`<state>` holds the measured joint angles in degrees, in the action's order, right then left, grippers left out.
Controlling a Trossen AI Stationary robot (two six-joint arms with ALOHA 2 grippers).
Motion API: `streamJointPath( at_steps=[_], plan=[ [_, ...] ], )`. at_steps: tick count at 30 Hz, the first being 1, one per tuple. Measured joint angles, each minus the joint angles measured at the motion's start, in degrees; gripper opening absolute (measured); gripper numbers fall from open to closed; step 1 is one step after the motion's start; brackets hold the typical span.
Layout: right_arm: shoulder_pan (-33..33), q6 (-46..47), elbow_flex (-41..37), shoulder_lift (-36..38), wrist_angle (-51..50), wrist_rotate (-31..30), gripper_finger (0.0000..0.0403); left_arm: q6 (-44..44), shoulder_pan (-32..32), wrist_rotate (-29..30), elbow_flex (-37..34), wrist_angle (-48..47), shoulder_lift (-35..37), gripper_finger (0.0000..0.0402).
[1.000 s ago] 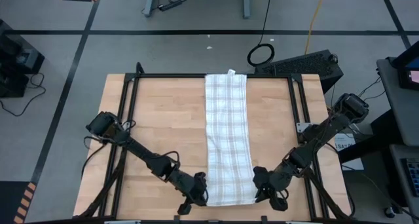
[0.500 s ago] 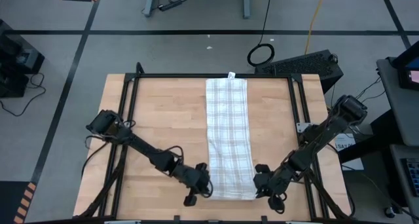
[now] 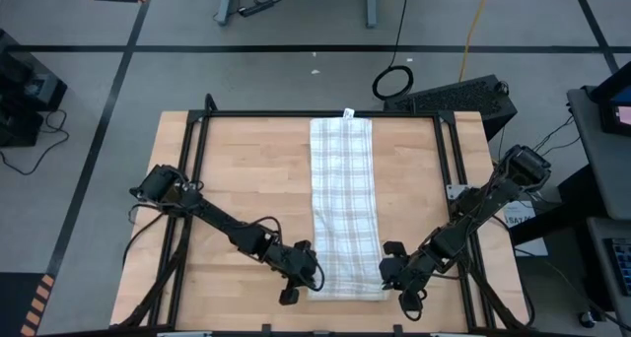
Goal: Roll towel into tight, uniform cylinder
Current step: Roll the white towel
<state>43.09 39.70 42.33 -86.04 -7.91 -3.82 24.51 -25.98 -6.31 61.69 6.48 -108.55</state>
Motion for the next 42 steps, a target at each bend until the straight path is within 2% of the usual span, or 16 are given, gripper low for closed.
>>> streamJointPath(
  at_steps=[4, 9, 15, 21, 26, 32, 37, 42],
  plan=[
    [0.0, 0.0, 0.0, 0.0, -2.1, -3.6, 0.0004, 2.2, -0.2, 0.7, 0.0, 0.0, -0.1, 0.0015],
    [0.0, -1.0, 0.0, -0.3, -2.3, -4.3, 0.0004, 2.2, -1.2, 5.2, 0.0, 0.0, -0.6, 0.0015],
    [0.3, -2.0, 0.0, -0.3, -2.4, -7.0, 0.0015, 2.2, -1.5, 6.3, 0.0, 0.0, -0.9, 0.0015],
    [0.5, -1.8, 0.0, -0.1, -2.9, -9.0, 0.009, 2.2, -1.5, 6.6, 0.0, -0.1, -0.9, 0.0015],
    [1.0, 0.6, 0.0, 2.0, -7.4, -9.8, 0.0158, 2.1, -1.5, 6.6, 0.0, -0.1, -0.9, 0.0015],
    [5.4, 0.9, 0.0, 2.5, -7.4, -16.0, 0.0193, 3.1, -1.6, 8.1, 0.0, 0.0, -0.9, 0.0018],
    [10.0, -0.4, 0.0, 2.5, -6.0, -24.9, 0.019, 3.8, -1.6, 9.7, 0.0, 0.0, -0.9, 0.006],
    [13.2, 0.1, 0.0, 1.8, -4.5, -31.6, 0.016, 5.2, -1.5, 9.8, 0.0, 0.0, -0.9, 0.0122]
  ],
)
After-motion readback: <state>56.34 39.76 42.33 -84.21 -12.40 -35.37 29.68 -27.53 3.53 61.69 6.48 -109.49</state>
